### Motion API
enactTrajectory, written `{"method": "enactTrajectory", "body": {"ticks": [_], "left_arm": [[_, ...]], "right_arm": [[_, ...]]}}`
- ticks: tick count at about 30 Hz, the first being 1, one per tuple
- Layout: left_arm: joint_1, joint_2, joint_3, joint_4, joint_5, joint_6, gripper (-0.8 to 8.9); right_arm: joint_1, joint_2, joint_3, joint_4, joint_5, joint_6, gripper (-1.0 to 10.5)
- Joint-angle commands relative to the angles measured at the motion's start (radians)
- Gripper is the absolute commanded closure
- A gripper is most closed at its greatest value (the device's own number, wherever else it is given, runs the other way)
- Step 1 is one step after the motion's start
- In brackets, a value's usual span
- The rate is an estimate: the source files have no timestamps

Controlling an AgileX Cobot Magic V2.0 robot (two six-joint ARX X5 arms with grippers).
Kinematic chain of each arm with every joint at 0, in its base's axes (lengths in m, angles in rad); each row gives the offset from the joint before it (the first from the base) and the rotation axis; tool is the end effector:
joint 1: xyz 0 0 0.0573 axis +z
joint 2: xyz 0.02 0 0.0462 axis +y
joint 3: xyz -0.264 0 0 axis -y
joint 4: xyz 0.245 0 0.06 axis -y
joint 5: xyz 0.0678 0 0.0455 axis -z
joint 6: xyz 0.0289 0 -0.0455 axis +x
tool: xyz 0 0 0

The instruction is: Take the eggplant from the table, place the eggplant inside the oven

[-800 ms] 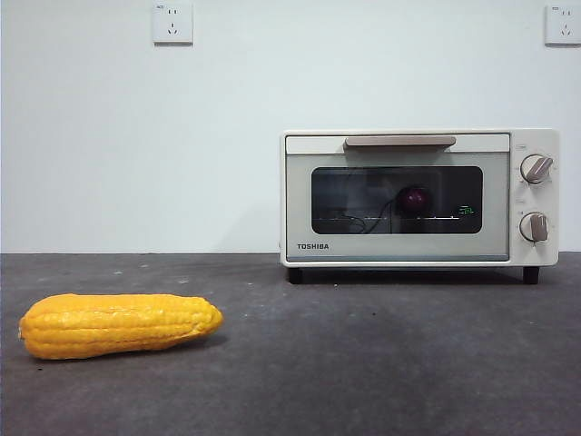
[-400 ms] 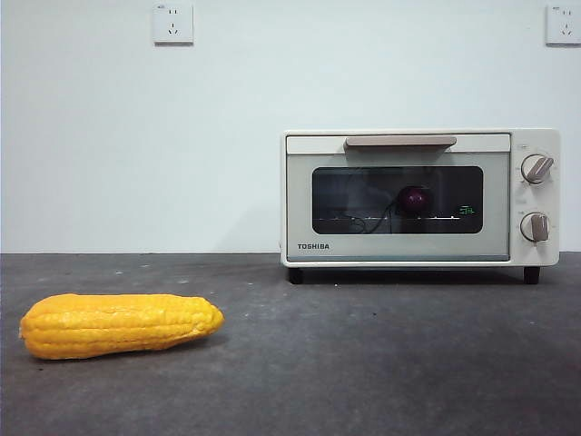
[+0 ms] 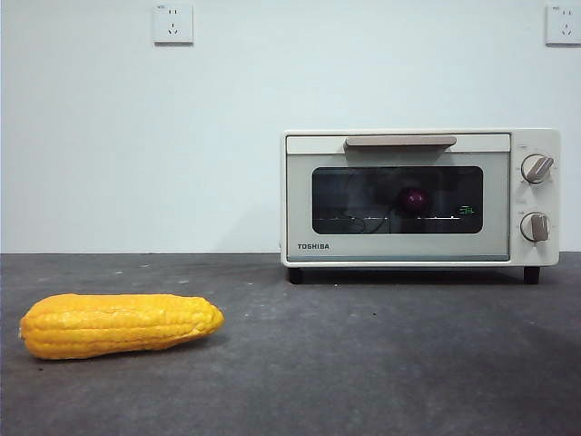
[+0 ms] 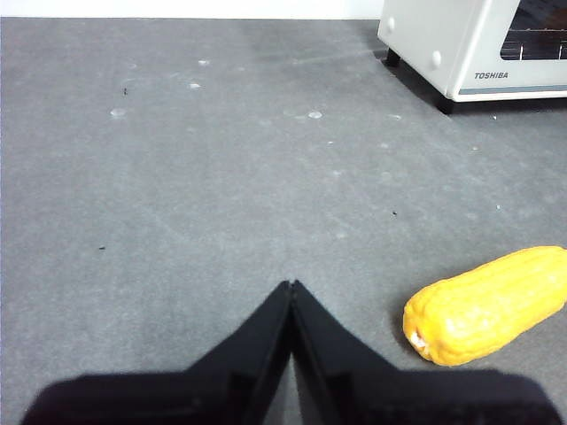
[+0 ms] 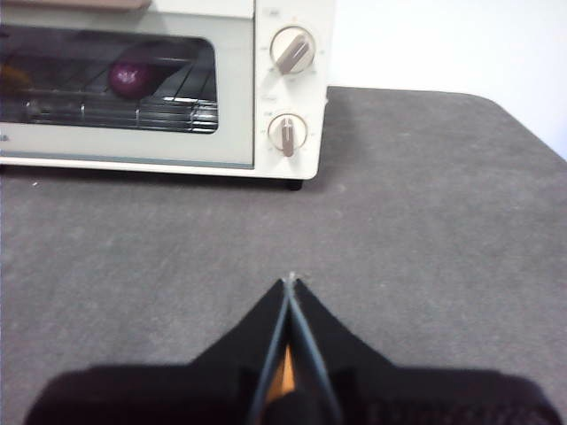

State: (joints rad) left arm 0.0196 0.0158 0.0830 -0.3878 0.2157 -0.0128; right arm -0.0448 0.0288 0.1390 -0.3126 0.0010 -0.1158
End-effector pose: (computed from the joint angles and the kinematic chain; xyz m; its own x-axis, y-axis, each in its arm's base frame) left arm 0.0877 -0.0045 0.1537 0.9311 -0.1958 -0.3078 0.1799 0.9805 -0.0796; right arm 0.0877 -0.0040 0.1782 0.9786 -0.0449 -0.2010 0.0223 0.9933 -0.1134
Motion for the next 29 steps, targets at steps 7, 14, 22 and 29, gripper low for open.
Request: {"method": "enactTrajectory", "body": {"ticks": [7, 14, 22, 29], "left_arm": [[0.0, 0.0, -0.011, 0.009, -0.003, -0.01, 8.17], [0.0, 0.0, -0.011, 0.009, -0.003, -0.01, 8.17], [0.0, 0.0, -0.011, 0.009, -0.003, -0.01, 8.18], [0.0, 0.0, -0.011, 0.009, -0.003, -0.01, 8.17]], "right_arm": [[0.026, -0.021, -0.074, 0.026, 0.0, 0.011, 9.5], [0.026, -0.021, -0.093, 0.041, 0.0, 0.01, 9.5], [0.026, -0.021, -0.094, 0.043, 0.0, 0.011, 9.5], [0.026, -0.021, -0.094, 0.043, 0.0, 0.01, 9.5]]}}
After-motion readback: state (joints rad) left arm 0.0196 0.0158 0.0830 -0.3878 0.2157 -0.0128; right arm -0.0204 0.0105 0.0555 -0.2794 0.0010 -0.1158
